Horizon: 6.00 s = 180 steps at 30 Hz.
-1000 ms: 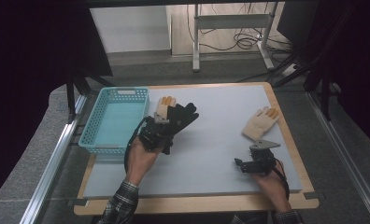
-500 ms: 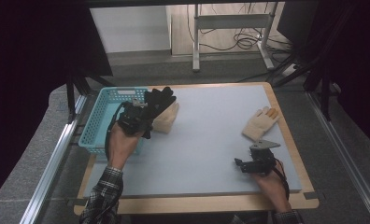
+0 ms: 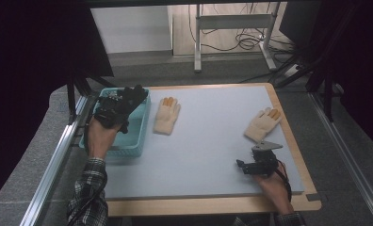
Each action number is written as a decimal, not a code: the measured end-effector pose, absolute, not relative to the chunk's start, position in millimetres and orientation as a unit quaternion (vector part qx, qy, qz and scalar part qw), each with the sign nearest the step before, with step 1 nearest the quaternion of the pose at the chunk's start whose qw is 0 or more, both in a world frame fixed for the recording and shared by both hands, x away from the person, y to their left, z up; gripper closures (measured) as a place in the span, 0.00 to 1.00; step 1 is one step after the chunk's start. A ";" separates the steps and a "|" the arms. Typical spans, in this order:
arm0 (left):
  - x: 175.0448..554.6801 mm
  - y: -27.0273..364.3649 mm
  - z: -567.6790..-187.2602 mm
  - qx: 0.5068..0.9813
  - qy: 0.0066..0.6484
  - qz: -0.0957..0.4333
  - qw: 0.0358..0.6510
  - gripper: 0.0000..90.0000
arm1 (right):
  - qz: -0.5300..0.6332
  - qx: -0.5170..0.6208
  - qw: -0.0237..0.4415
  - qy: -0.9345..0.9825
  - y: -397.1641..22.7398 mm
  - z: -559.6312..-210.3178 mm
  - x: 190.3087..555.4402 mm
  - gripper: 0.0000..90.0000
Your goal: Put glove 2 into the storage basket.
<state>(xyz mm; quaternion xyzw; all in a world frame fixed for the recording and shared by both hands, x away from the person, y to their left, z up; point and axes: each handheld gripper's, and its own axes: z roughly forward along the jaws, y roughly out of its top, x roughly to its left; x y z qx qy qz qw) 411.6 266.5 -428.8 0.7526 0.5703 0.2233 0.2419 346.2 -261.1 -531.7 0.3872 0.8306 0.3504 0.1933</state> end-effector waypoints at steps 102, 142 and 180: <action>287.6 142.5 -500.2 0.840 0.340 0.164 0.389 0.00 | 0.350 0.388 0.195 0.830 -261.0 -531.9 346.2 0.19; 284.9 154.2 -551.6 0.840 0.389 0.140 0.350 0.00 | 0.370 0.363 0.175 0.837 -232.6 -510.2 364.4 0.26; 284.1 154.5 -551.7 0.839 0.390 0.142 0.352 0.01 | 0.396 0.277 0.101 0.870 -45.2 -505.7 476.3 0.66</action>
